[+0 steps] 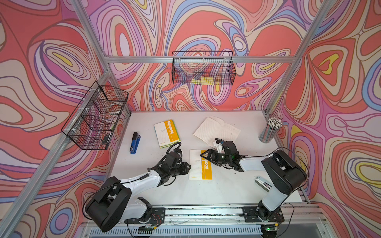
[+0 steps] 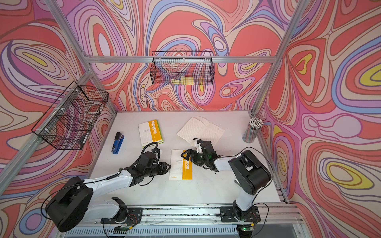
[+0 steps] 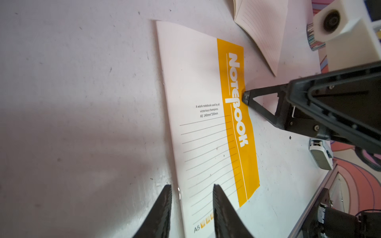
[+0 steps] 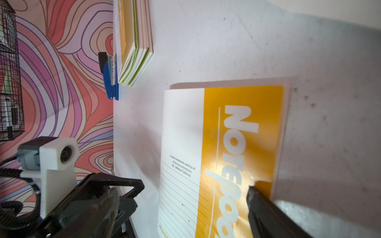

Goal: Close the notebook
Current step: Close the notebook at the center of the board.

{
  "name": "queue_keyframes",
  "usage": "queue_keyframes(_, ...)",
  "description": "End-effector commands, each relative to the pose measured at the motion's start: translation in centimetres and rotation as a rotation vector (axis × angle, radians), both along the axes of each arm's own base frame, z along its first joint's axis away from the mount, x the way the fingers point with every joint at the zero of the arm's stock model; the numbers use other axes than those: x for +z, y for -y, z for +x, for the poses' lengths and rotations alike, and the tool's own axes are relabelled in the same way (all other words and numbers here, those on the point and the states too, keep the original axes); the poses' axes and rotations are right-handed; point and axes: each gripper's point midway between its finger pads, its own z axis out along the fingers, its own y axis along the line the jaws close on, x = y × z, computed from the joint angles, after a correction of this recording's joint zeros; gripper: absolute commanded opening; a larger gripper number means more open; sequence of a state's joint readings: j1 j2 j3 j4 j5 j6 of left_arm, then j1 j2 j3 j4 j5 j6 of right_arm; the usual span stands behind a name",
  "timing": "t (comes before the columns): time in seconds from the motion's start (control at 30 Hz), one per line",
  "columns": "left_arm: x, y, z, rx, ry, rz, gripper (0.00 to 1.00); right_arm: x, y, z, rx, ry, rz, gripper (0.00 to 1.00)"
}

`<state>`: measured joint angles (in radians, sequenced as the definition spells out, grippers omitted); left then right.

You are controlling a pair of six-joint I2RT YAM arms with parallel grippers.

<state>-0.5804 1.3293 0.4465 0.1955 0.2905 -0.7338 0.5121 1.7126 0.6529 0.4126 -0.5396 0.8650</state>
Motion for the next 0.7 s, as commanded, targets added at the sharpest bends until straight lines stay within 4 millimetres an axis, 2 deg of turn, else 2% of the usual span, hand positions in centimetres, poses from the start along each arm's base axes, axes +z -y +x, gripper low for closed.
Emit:
queue_keyframes(0.0,0.1,0.9,0.6,-0.007,-0.012,-0.115,0.35,-1.0,0.5,-1.0,0.003,-0.024,-0.033,0.98)
queue_keyframes(0.67,-2.1,1.2,1.9,0.031,-0.092,-0.252,0.33,-1.1,0.6,-1.4,0.007,-0.025,-0.038,0.98)
